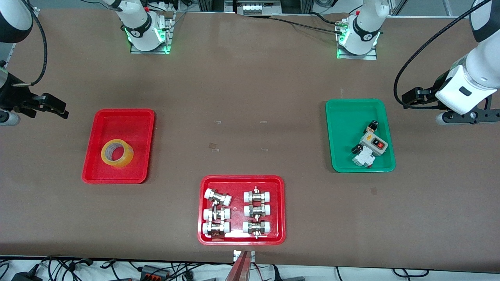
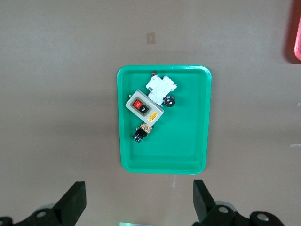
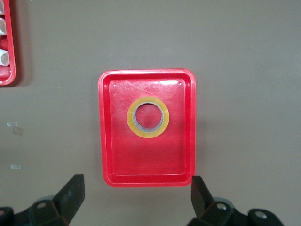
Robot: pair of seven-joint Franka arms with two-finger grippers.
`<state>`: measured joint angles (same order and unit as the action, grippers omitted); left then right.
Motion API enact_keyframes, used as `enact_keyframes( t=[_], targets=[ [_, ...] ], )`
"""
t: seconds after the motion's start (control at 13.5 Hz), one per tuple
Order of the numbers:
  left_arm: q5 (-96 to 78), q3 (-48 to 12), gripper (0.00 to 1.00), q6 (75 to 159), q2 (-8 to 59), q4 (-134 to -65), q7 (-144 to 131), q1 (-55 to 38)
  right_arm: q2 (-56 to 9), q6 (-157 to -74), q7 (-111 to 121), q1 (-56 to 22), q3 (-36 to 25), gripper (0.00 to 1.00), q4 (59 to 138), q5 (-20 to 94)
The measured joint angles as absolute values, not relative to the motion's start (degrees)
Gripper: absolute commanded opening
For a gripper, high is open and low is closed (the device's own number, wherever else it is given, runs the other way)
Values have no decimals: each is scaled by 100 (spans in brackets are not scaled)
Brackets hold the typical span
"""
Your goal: Left arm passes tape to right arm into tray
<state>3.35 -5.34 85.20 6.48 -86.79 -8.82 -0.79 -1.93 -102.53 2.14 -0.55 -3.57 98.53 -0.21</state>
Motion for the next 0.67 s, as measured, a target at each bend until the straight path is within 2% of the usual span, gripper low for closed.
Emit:
enact_keyframes(
  t=[0.67],
  targets=[
    [335,-534,100,8540,648,-8679,-883,-73,-138,-10218,215,-69,-358,100,9907,-21]
  ],
)
